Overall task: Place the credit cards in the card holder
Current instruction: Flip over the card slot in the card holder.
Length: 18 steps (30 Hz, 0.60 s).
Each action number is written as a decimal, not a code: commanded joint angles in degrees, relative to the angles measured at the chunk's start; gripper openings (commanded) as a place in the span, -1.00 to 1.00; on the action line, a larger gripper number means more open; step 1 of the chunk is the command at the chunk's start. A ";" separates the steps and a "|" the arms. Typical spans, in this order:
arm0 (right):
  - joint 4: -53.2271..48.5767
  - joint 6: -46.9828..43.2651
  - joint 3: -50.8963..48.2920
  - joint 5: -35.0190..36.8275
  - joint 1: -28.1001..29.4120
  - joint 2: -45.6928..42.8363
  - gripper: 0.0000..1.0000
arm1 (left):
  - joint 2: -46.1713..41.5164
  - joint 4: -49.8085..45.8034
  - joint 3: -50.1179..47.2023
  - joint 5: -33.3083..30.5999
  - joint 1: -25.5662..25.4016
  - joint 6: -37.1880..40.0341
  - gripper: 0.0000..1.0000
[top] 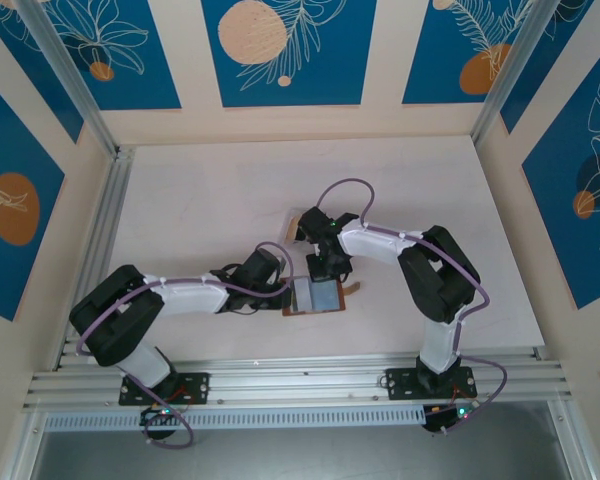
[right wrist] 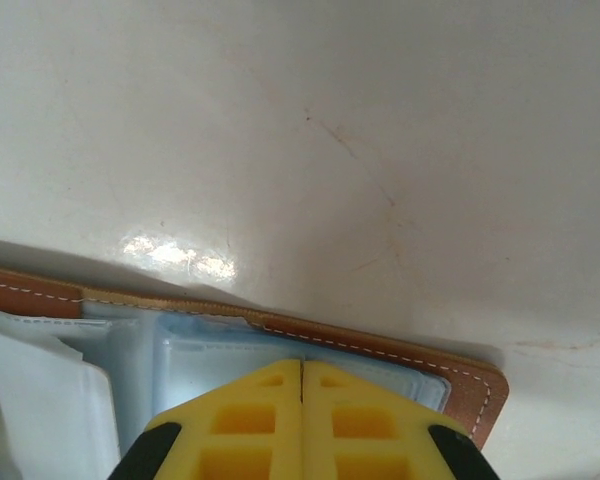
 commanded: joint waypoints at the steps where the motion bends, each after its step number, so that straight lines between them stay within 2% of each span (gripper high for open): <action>1: -2.90 0.20 -0.92 -2.58 0.46 -0.24 -1.00 | 3.32 -5.12 -2.49 -1.61 -0.73 0.82 -0.66; 11: -10.28 0.99 5.82 -1.21 1.98 -3.04 -1.00 | 3.91 -4.40 -2.44 -1.45 -0.90 0.83 -0.66; 18: -7.29 2.16 6.84 -8.98 2.16 -1.89 -1.00 | 3.65 -4.51 -1.95 -1.39 -1.08 1.15 -0.66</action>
